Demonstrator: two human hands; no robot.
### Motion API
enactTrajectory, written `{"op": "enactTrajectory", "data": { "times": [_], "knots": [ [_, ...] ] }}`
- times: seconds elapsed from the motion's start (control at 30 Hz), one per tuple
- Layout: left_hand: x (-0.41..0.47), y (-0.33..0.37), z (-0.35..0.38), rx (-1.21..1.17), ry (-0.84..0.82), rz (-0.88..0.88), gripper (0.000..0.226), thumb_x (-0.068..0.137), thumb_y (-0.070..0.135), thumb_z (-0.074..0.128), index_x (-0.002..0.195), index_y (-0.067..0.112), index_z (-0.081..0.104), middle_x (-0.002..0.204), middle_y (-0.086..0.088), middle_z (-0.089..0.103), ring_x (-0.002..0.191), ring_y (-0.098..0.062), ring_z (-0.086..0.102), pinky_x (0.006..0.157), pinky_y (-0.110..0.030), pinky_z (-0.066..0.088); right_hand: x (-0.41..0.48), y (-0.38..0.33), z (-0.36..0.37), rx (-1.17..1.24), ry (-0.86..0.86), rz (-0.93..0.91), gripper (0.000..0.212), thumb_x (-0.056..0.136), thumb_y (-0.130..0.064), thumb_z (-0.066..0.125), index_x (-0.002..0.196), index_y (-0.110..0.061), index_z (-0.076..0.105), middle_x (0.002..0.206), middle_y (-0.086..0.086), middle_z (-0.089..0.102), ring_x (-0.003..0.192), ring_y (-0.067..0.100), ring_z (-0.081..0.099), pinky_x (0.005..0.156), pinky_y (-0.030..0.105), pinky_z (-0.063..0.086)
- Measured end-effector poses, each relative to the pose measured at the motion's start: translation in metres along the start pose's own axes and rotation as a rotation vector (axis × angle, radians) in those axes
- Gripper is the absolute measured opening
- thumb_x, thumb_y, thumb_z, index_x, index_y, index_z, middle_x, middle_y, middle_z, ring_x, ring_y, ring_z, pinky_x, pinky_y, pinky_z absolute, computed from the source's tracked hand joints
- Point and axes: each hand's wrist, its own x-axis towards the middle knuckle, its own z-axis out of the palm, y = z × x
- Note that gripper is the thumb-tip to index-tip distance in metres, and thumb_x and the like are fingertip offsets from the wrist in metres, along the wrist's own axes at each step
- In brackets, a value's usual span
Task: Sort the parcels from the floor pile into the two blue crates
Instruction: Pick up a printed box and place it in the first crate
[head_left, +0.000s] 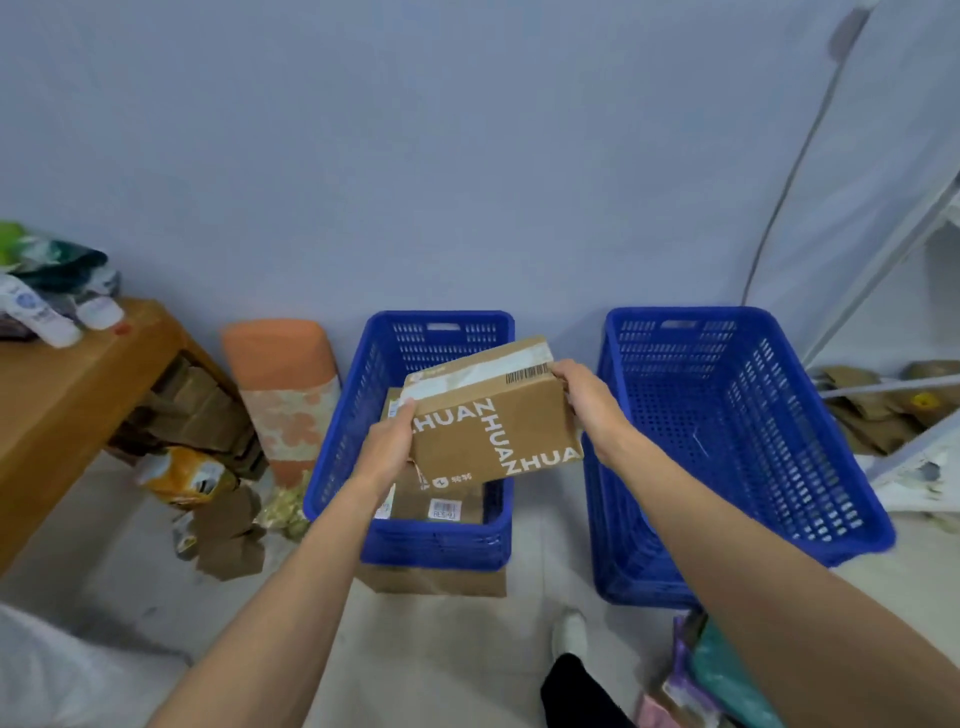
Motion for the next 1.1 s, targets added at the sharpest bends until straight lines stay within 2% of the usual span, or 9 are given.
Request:
{"op": "enactTrajectory", "data": {
  "times": [0.17, 0.33, 0.43, 0.6, 0.73, 0.87, 0.97, 1.03, 1.1],
  "knots": [
    [0.055, 0.034, 0.007, -0.041, 0.061, -0.045, 0.041, 0.098, 0.045, 0.047, 0.093, 0.016, 0.076, 0.086, 0.002, 0.079, 0.087, -0.018, 0.073, 0.087, -0.040, 0.056, 0.087, -0.017, 0.004, -0.033, -0.076, 0.030, 0.033, 0.096, -0.045, 0.045, 0.117, -0.023, 0.059, 0.110, -0.001, 0.065, 0.094, 0.014, 0.061, 0.075, 0.033, 0.049],
    [0.106, 0.039, 0.010, -0.056, 0.124, -0.124, 0.036, 0.082, 0.046, 0.060, 0.096, 0.014, 0.065, 0.108, -0.015, 0.072, 0.096, -0.026, 0.069, 0.086, -0.044, 0.055, 0.158, -0.031, 0.012, -0.087, -0.133, 0.032, 0.031, 0.097, -0.038, 0.048, 0.126, -0.029, 0.055, 0.115, -0.004, 0.061, 0.102, 0.013, 0.056, 0.082, 0.034, 0.047],
    [0.123, 0.034, 0.008, -0.007, 0.148, -0.134, 0.023, 0.087, 0.032, 0.067, 0.102, 0.017, 0.060, 0.106, -0.004, 0.069, 0.098, -0.020, 0.067, 0.093, -0.044, 0.055, 0.182, -0.033, 0.023, -0.105, -0.186, 0.054, 0.035, 0.095, -0.039, 0.049, 0.130, -0.033, 0.053, 0.115, -0.004, 0.061, 0.103, 0.016, 0.058, 0.090, 0.040, 0.052],
    [0.159, 0.023, 0.001, -0.020, 0.156, -0.170, 0.043, 0.082, 0.008, 0.077, 0.118, 0.014, 0.052, 0.109, 0.001, 0.065, 0.099, -0.015, 0.064, 0.087, -0.032, 0.055, 0.217, -0.031, 0.046, -0.161, -0.181, 0.071, 0.042, 0.090, -0.058, 0.047, 0.125, -0.036, 0.058, 0.122, -0.005, 0.064, 0.106, 0.014, 0.061, 0.096, 0.040, 0.051],
    [0.187, 0.014, -0.011, -0.131, 0.137, -0.220, 0.054, 0.075, 0.039, 0.085, 0.112, 0.012, 0.056, 0.108, -0.005, 0.067, 0.094, -0.019, 0.067, 0.077, -0.035, 0.055, 0.230, -0.036, 0.069, -0.205, -0.112, 0.092, 0.043, 0.095, -0.065, 0.036, 0.097, -0.036, 0.068, 0.100, -0.008, 0.070, 0.092, 0.013, 0.065, 0.088, 0.035, 0.049],
    [0.269, -0.065, -0.022, -0.285, 0.050, -0.298, 0.100, 0.054, 0.091, 0.069, 0.131, 0.026, 0.062, 0.136, -0.003, 0.062, 0.123, -0.023, 0.061, 0.105, -0.051, 0.047, 0.248, -0.033, 0.094, -0.279, -0.032, 0.040, 0.042, 0.099, -0.063, 0.034, 0.094, -0.033, 0.062, 0.099, -0.005, 0.067, 0.091, 0.011, 0.063, 0.086, 0.034, 0.048],
    [0.318, -0.105, -0.029, -0.338, 0.049, -0.347, 0.105, 0.056, 0.096, 0.060, 0.137, 0.030, 0.057, 0.141, 0.001, 0.058, 0.129, -0.027, 0.057, 0.109, -0.054, 0.043, 0.267, -0.023, 0.114, -0.317, 0.044, 0.061, 0.045, 0.097, -0.062, 0.041, 0.111, -0.023, 0.060, 0.103, -0.003, 0.068, 0.089, 0.012, 0.066, 0.081, 0.034, 0.051],
    [0.310, -0.080, -0.038, -0.283, 0.013, -0.360, 0.092, 0.062, 0.085, 0.064, 0.116, 0.010, 0.063, 0.114, -0.003, 0.065, 0.111, -0.034, 0.065, 0.103, -0.053, 0.049, 0.278, -0.014, 0.127, -0.346, 0.073, 0.086, 0.037, 0.098, -0.053, 0.046, 0.117, -0.024, 0.057, 0.105, -0.003, 0.068, 0.089, 0.014, 0.068, 0.084, 0.040, 0.055],
    [0.286, -0.041, -0.049, -0.179, -0.084, -0.346, 0.059, 0.066, 0.064, 0.070, 0.089, 0.013, 0.053, 0.091, -0.006, 0.057, 0.085, -0.030, 0.063, 0.089, -0.044, 0.052, 0.291, -0.006, 0.138, -0.364, 0.082, 0.122, 0.030, 0.098, -0.047, 0.048, 0.119, -0.027, 0.054, 0.105, -0.004, 0.068, 0.088, 0.017, 0.070, 0.086, 0.046, 0.057]
  ]
}}
